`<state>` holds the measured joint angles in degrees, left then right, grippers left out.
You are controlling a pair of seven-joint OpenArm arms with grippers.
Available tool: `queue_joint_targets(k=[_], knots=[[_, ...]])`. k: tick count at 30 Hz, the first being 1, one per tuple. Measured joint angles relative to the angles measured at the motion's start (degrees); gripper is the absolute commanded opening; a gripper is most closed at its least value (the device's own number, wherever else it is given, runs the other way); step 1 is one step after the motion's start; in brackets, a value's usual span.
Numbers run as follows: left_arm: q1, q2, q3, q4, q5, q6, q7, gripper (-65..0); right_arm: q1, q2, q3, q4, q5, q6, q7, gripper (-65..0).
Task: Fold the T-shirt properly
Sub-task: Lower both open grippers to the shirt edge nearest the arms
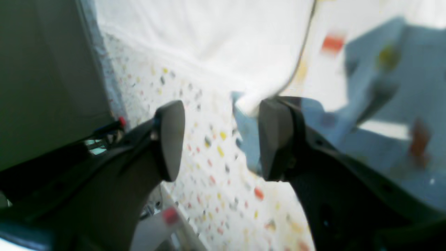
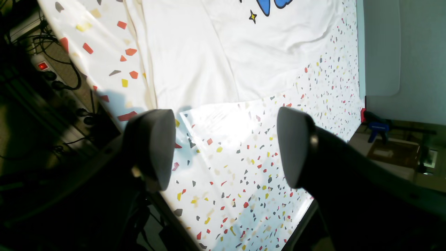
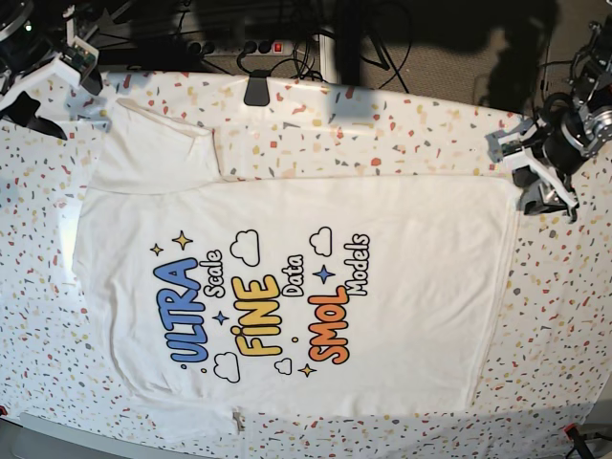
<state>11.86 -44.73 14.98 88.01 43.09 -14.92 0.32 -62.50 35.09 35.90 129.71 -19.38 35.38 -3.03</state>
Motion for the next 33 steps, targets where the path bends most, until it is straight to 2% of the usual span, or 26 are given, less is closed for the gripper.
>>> queue_joint_targets(k=[3,6,9,11,13,16,22,26,29,33], knots=[[0.9,-0.1,0.0,0.0,0.0,-0.1,0.5,-33.1,0.2,0.0,0.0,0.0,0.0,0.0,0.0,-20.2],[0.7,0.3,2.8,0.0,0.0,0.1,0.4,-34.7,0.5,0.0,0.0,0.0,0.0,0.0,0.0,-20.2],[0.5,0.0,6.1,0.0,5.1,1.9,1.4,-35.0,0.8,0.0,0.0,0.0,0.0,0.0,0.0,-20.2],[0.1,0.0,8.1,0.0,5.5,4.5,1.8,-35.0,1.3,0.0,0.0,0.0,0.1,-0.3,0.0,-20.2],[-0.6,0.1,9.2,0.1,5.5,5.5,3.2,-35.0,1.3,0.0,0.0,0.0,2.6,-0.2,0.0,-20.2],[-2.1,0.3,9.5,-0.5,5.3,4.8,3.1,-35.0,1.3,0.0,0.0,0.0,4.9,-0.2,-0.3,-20.2],[-5.4,4.8,9.4,-7.5,5.4,5.9,2.8,-35.0,1.2,0.0,0.0,0.0,6.0,-0.3,-0.3,-20.2],[-5.0,3.4,9.4,-10.3,5.1,7.0,1.5,-35.6,1.2,0.0,0.0,0.0,6.0,-0.2,-0.9,-20.2],[-4.2,1.9,9.1,-10.7,5.2,7.1,2.7,-39.2,1.2,0.0,0.0,0.0,6.0,-0.2,-0.9,-20.2],[-4.1,2.1,9.0,-10.8,5.4,6.9,0.4,-39.9,1.4,0.0,0.0,0.0,6.0,-0.2,-0.9,-20.2]])
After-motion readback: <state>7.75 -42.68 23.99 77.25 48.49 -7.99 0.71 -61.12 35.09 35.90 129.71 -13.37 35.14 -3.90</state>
